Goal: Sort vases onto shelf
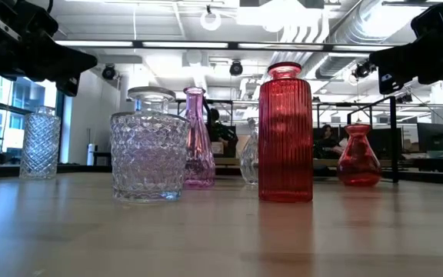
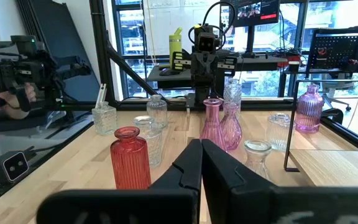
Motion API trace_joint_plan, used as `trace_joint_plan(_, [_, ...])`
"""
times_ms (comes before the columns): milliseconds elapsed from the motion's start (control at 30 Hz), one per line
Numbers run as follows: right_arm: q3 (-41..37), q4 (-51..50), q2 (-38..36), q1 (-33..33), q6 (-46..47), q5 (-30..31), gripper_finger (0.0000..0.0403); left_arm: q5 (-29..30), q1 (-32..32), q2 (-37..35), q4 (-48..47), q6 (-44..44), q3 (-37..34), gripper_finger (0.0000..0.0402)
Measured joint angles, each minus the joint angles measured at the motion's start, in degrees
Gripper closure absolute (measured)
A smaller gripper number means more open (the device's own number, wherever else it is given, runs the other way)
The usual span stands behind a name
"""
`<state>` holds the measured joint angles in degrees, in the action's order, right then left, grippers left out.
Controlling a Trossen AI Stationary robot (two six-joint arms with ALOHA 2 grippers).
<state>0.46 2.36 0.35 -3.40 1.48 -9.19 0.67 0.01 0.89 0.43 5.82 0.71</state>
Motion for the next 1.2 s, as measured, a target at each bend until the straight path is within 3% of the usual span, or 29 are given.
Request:
trace_joint_plan(400, [0.0,0.0,0.0,0.0,0.0,0.0,0.0402,1.5,0.0,0.0,4.2,-0.8,0.0,0.0398])
trace_joint_plan(633, [0.0,0.0,0.0,0.0,0.0,0.0,0.0402,4.0,0.0,0.0,21.8,-3.1,0.1,0.0398])
trace_joint_plan(733, [0.0,0.0,0.0,0.0,0.0,0.0,0.0402,7.2,0.0,0.1,22.8,-3.8,2.8,0.0398])
trace_joint_plan(900, [0.0,0.0,0.0,0.0,0.0,0.0,0.0402,16.9,0.0,4.6,11.4,-7.1,12.5,0.0398])
trace_joint_plan(1100, [0.0,0.0,0.0,0.0,0.0,0.0,0.0402,38.2,0.1,17.4,0.2,-11.6,27.6,0.0398])
trace_joint_plan(1200, [0.0,0.0,0.0,0.0,0.0,0.0,0.0402,46.2,1.4,25.0,-7.1,-13.0,36.6,0.0398])
